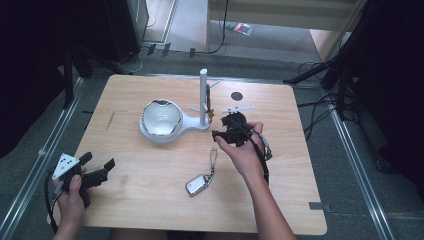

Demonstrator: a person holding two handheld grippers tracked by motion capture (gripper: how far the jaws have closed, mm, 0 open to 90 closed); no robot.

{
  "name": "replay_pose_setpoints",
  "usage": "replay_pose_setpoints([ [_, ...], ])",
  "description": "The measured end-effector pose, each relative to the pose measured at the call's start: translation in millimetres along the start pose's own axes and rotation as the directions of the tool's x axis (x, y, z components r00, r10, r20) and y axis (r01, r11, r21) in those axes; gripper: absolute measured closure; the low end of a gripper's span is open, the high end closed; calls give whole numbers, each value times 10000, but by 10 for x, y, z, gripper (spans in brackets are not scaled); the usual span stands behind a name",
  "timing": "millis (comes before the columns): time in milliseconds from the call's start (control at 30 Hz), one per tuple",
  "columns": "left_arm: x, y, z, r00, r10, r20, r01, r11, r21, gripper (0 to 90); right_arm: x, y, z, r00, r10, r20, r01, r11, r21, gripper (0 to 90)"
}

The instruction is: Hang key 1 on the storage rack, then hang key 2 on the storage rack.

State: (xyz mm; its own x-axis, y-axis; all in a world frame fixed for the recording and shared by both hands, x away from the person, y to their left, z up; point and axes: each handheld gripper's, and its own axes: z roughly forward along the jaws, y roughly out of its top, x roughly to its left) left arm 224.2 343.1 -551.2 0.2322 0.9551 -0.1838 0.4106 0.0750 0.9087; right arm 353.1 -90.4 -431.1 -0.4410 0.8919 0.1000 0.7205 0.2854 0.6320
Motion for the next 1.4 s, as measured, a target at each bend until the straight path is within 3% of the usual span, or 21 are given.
replay_pose_setpoints([
  [33,1,0,-1,10000,2,0,-2,10000,3,78,47,-37,32,9997,-150,213,143,9994,317,429],
  [300,4,1,-1,10000,-51,-2,51,10000,20,78,167,-177,148,9981,-367,485,306,9921,1213,433],
  [500,1,0,-1,10000,-37,-20,37,10000,-4,78,271,-281,242,9953,-582,773,407,9765,2115,450],
  [600,2,-1,-3,10000,-26,0,26,10000,-9,78,322,-327,293,9951,-695,706,497,9669,2503,453],
  [733,4,-2,-6,10000,-90,-18,90,10000,-20,78,358,-357,328,9959,-749,517,579,9599,2744,456],
  [1100,5,2,3,10000,-67,-31,67,10000,10,78,474,-419,414,9931,-910,744,593,9341,3520,518],
  [1400,5,2,3,10000,-59,-32,59,10000,16,78,433,-464,472,9969,-499,611,196,9071,4204,595],
])
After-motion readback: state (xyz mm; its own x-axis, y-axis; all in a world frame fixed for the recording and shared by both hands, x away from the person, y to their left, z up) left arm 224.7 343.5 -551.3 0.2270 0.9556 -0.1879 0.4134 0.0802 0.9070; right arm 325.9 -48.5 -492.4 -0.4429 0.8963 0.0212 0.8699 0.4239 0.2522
